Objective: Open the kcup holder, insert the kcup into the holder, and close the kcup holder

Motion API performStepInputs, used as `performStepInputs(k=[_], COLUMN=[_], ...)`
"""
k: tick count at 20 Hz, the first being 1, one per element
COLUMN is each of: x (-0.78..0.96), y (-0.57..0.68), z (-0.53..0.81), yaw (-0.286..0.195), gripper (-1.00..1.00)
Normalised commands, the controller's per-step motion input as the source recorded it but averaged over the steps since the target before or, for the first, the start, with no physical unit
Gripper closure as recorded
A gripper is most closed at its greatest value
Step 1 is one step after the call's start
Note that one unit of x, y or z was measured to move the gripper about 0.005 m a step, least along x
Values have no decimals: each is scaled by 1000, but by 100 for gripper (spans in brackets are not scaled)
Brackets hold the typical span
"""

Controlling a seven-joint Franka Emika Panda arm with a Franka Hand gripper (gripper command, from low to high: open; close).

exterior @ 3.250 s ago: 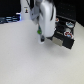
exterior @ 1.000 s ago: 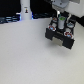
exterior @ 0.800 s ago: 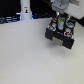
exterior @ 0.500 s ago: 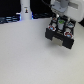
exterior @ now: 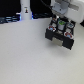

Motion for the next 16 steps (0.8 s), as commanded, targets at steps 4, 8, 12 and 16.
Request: performStepInputs(k=[4,8,12,16], x=[157,206,311,418], y=[32,-127,-281,-411], z=[394,542,627,487], yaw=[88,97,74,67], gripper=[-100,-100,-100,-100])
